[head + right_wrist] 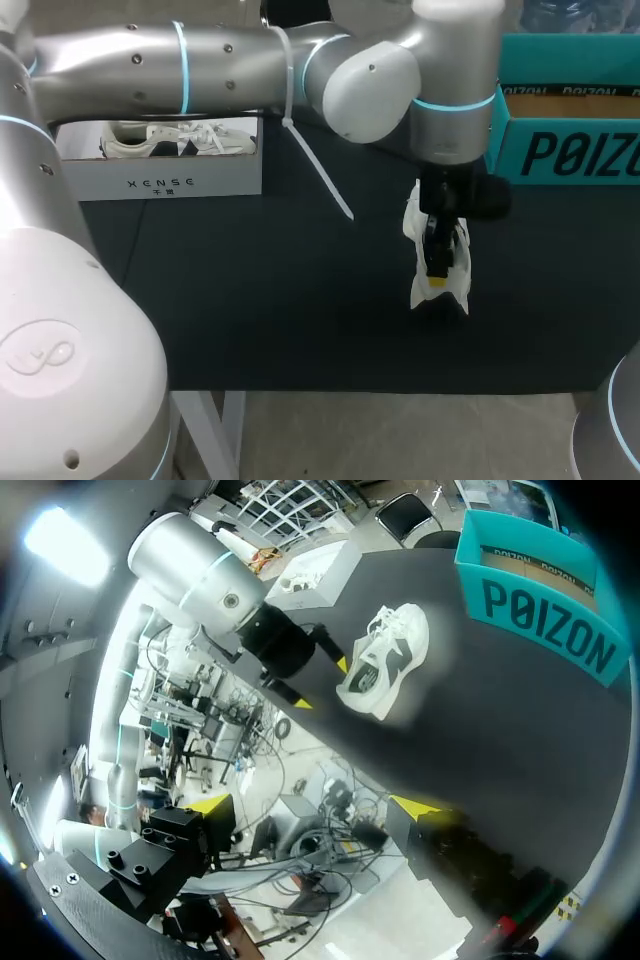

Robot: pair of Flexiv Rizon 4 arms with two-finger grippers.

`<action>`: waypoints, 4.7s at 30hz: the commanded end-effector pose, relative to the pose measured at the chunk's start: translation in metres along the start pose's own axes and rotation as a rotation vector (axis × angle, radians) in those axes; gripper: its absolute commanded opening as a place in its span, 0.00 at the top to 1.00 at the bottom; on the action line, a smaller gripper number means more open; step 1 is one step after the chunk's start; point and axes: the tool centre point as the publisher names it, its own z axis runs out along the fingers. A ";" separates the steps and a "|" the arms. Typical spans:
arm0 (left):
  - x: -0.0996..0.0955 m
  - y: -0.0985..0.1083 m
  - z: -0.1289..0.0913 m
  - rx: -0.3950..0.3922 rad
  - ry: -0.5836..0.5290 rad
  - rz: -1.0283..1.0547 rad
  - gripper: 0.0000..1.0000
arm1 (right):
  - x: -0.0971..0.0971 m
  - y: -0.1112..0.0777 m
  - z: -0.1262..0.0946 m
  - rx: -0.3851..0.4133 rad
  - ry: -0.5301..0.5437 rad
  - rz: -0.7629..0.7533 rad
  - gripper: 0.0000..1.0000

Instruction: Take the shoe out of the shoebox, open the shoe tongue, remove and reinsert the insole, then place the shoe into the shoebox

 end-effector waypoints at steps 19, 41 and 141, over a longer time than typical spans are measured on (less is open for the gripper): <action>-0.002 -0.009 0.035 -0.040 -0.003 -0.127 0.00 | 0.000 0.000 0.001 0.001 -0.002 0.000 0.00; -0.017 -0.001 0.061 -0.037 -0.046 -0.149 1.00 | 0.000 0.000 0.001 0.001 -0.002 0.000 0.00; -0.039 0.270 -0.145 -0.249 -0.079 0.684 1.00 | 0.000 0.000 0.001 0.001 -0.002 0.000 0.00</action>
